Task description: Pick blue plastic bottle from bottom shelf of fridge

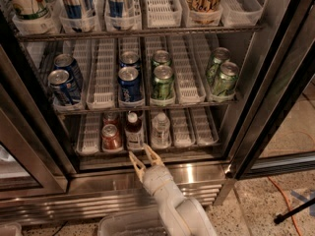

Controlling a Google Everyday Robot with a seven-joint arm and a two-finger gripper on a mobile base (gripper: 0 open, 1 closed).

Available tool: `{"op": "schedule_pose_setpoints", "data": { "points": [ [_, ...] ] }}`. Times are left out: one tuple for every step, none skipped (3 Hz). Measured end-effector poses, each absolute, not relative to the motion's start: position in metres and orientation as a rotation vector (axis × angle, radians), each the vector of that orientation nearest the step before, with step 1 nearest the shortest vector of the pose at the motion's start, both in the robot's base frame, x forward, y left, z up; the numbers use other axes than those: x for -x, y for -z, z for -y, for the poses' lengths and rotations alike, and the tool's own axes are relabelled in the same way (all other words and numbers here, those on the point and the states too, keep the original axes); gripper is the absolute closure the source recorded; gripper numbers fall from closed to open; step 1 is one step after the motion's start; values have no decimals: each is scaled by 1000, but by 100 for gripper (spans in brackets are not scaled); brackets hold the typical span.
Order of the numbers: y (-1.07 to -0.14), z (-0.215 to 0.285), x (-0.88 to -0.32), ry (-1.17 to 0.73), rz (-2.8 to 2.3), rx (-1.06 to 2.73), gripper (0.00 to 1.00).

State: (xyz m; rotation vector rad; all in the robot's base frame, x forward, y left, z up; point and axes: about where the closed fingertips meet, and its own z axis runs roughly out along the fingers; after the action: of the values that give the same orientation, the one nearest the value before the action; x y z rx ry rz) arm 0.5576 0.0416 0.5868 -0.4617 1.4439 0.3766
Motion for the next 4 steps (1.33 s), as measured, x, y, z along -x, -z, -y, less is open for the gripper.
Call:
{"op": "schedule_pose_setpoints", "data": {
  "points": [
    [-586,-42,-560,-378,-1448,459,47],
    [-586,-43,-569,-379,-1452,459,31],
    [-585,-46,-576,-385,-1458,463,26],
    [-585,-49,-583,-388,-1457,469,28]
  ]
}}
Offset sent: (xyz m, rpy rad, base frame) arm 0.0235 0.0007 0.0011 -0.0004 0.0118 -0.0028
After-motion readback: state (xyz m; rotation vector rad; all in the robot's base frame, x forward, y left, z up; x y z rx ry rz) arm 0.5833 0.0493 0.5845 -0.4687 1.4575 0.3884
